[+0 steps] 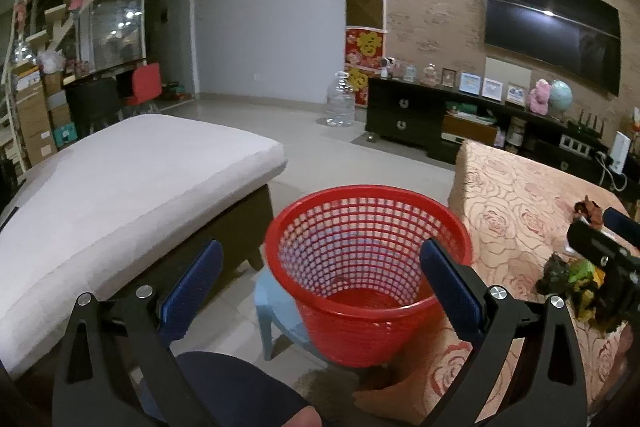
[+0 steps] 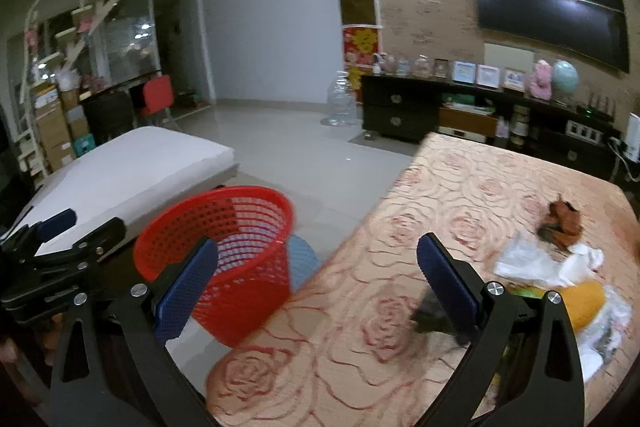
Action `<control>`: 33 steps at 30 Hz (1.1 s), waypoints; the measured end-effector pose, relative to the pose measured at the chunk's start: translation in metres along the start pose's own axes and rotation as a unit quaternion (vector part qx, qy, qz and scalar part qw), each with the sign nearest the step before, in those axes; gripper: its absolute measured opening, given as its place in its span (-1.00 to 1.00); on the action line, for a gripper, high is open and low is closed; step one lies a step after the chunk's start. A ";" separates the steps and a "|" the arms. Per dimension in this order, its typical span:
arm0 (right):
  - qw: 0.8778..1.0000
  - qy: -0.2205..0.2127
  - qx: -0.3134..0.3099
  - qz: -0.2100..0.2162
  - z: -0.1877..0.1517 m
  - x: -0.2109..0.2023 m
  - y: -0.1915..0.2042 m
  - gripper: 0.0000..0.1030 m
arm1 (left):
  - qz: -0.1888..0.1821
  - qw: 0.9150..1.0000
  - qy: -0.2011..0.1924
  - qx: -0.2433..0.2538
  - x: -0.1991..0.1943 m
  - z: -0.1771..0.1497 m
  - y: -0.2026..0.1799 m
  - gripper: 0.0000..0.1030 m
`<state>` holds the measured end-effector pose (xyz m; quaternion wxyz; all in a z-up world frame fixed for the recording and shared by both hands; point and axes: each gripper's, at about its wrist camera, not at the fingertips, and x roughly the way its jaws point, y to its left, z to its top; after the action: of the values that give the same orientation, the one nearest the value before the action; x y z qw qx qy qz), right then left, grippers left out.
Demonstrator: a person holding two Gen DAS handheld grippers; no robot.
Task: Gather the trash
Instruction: 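Move both tools over the table trash pile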
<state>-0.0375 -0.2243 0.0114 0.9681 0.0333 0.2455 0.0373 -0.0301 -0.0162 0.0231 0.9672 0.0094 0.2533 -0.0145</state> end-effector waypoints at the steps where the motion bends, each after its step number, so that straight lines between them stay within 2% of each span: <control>1: 1.000 0.002 0.006 -0.008 0.000 -0.002 -0.007 0.87 | -0.006 1.000 0.001 0.003 0.001 -0.001 -0.004 0.85; 8: 0.994 -0.003 0.070 -0.085 -0.003 -0.031 -0.075 0.87 | -0.048 0.998 0.005 0.031 0.006 -0.004 -0.035 0.85; 16: 0.970 -0.004 0.173 -0.173 -0.025 -0.067 -0.167 0.87 | -0.108 0.991 0.018 0.081 0.018 -0.009 -0.091 0.85; 23: 0.952 -0.006 0.220 -0.215 -0.046 -0.088 -0.209 0.87 | -0.178 0.975 0.045 0.125 0.038 -0.007 -0.154 0.85; 28: 0.944 -0.006 0.240 -0.227 -0.054 -0.098 -0.225 0.87 | -0.205 0.962 0.052 0.172 0.057 -0.013 -0.211 0.85; 33: 0.941 0.002 0.248 -0.232 -0.060 -0.098 -0.235 0.87 | -0.226 0.951 0.085 0.195 0.084 -0.027 -0.251 0.85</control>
<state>-0.1392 -0.4637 -0.0145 0.9108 0.2141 0.2495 -0.2499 0.0216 -0.2679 -0.0447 0.8928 0.1414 0.3224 -0.2810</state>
